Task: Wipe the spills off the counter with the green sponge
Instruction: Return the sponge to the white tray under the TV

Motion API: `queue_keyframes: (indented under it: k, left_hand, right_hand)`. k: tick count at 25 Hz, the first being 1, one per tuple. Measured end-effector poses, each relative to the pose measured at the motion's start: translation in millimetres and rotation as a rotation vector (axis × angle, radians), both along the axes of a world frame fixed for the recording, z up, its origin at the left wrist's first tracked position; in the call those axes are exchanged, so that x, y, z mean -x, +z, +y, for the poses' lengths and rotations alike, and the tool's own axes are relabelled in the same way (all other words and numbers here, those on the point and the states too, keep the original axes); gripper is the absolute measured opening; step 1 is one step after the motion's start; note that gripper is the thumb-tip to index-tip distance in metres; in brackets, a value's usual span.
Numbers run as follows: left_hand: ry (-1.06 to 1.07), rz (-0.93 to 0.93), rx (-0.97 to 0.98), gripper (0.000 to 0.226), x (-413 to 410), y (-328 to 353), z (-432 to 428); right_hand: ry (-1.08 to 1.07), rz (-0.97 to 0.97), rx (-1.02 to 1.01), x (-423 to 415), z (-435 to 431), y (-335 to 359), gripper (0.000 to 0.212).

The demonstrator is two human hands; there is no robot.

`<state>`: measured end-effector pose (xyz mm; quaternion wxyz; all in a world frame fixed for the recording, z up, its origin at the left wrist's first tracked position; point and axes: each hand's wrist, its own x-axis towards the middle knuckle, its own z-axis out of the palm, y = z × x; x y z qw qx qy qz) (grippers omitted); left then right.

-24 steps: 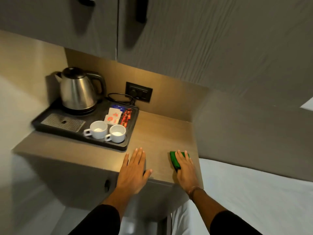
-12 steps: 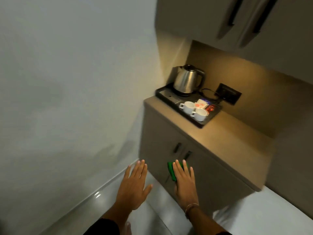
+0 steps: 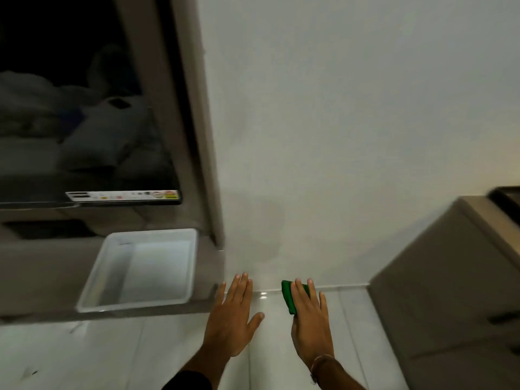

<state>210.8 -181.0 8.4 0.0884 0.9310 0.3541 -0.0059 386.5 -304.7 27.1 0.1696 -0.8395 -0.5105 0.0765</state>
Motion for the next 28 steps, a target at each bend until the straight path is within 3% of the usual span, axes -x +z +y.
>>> queue_keyframes:
  k: [7,13,22,28]
  left_hand:
    - [0.254,0.112,0.045,0.088,160.2,-2.6,128.8]
    - [0.284,0.161,0.04,0.089,230.4,-26.6,213.7]
    - [0.261,0.102,0.066,0.089,253.2,-66.1,260.6]
    - [0.244,0.064,0.07,0.09,252.0,-63.4,261.1]
  right_hand:
    - [0.217,0.035,-0.05,149.6,167.8,-8.0,0.086]
    - [0.264,-0.011,0.006,221.8,278.0,-33.0,0.09]
    - [0.236,-0.015,0.231,249.9,325.0,-93.5,0.078]
    - [0.28,0.021,0.314,248.7,326.2,-94.0,0.085]
